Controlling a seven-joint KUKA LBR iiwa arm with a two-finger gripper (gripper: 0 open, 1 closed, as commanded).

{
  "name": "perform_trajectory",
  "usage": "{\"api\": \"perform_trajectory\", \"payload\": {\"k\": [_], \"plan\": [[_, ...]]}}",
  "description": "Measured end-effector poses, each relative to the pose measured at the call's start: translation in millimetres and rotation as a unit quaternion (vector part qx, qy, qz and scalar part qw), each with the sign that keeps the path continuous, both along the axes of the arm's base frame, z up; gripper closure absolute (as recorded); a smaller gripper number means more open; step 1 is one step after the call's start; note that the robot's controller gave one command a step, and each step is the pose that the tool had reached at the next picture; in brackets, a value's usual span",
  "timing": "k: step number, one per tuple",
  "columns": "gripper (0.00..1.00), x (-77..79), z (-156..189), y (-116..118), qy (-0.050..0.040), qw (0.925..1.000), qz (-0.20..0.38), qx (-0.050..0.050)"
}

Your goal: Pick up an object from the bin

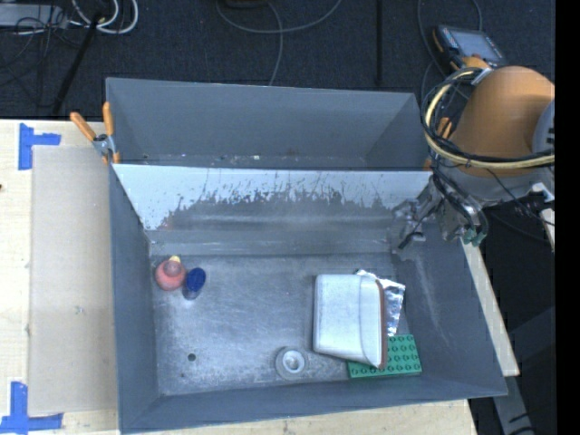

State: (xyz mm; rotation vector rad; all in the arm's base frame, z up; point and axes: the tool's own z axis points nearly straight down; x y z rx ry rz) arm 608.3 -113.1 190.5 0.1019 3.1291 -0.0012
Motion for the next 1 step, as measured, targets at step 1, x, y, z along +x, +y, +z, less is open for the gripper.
{"api": "perform_trajectory", "payload": {"k": [1], "plan": [[0.00, -1.8, -4.9, 0.6, 0.0042, 1.0000, 0.001, 0.000]]}}
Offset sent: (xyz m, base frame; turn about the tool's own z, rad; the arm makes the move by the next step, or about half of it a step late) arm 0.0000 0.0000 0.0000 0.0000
